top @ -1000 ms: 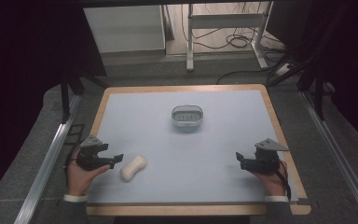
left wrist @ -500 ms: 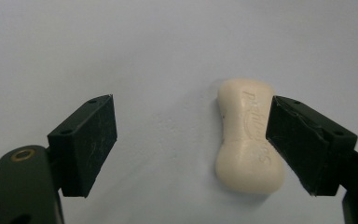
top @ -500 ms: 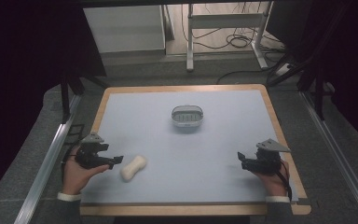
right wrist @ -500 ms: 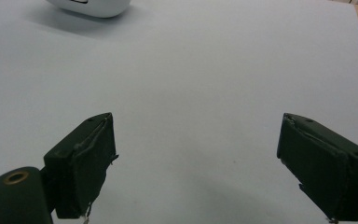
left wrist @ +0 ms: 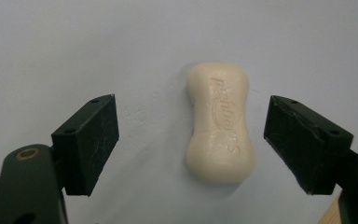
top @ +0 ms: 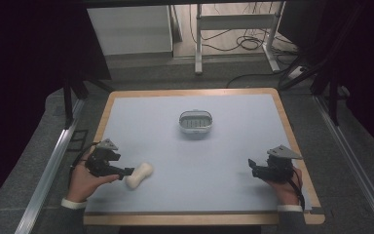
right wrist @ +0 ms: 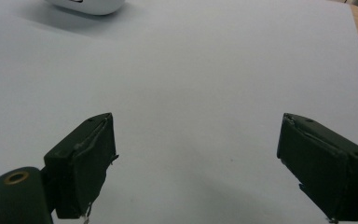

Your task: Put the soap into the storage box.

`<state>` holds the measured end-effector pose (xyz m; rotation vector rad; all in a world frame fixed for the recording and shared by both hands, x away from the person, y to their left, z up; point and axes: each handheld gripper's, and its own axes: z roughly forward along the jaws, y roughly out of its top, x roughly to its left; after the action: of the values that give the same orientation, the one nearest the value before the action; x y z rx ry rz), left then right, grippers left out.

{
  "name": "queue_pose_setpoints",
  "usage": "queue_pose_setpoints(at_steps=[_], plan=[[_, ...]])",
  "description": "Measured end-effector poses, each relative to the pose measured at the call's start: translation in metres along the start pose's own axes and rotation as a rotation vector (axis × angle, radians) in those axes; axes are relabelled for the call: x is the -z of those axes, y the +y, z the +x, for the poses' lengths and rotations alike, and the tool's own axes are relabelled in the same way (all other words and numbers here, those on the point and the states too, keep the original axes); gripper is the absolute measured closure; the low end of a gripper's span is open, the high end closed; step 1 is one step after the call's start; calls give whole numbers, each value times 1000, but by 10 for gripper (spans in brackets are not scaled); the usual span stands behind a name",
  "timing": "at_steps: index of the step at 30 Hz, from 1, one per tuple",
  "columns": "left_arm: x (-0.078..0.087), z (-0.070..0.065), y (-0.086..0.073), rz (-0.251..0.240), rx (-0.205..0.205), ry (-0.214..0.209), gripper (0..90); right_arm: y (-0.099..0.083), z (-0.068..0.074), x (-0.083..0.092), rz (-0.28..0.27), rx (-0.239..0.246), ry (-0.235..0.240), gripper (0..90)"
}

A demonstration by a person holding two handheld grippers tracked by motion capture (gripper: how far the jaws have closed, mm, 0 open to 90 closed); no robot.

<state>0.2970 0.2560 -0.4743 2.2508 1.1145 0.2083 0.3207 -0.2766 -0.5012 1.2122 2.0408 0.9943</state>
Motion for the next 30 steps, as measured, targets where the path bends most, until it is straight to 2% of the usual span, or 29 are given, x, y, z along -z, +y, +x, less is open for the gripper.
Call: queue_pose_setpoints(at_steps=[4, 17, 30], plan=[[-4, -4, 4, 9, -13, -12, 187, -1, -1, 0, -3, 0, -3, 113], [-19, -22, 4, 98, -51, -39, 214, -1, 3, -3, 15, 11, -8, 113], [-35, -35, 4, 159, -51, -7, 239, -2, 4, -2, 22, 19, -10, 113]])
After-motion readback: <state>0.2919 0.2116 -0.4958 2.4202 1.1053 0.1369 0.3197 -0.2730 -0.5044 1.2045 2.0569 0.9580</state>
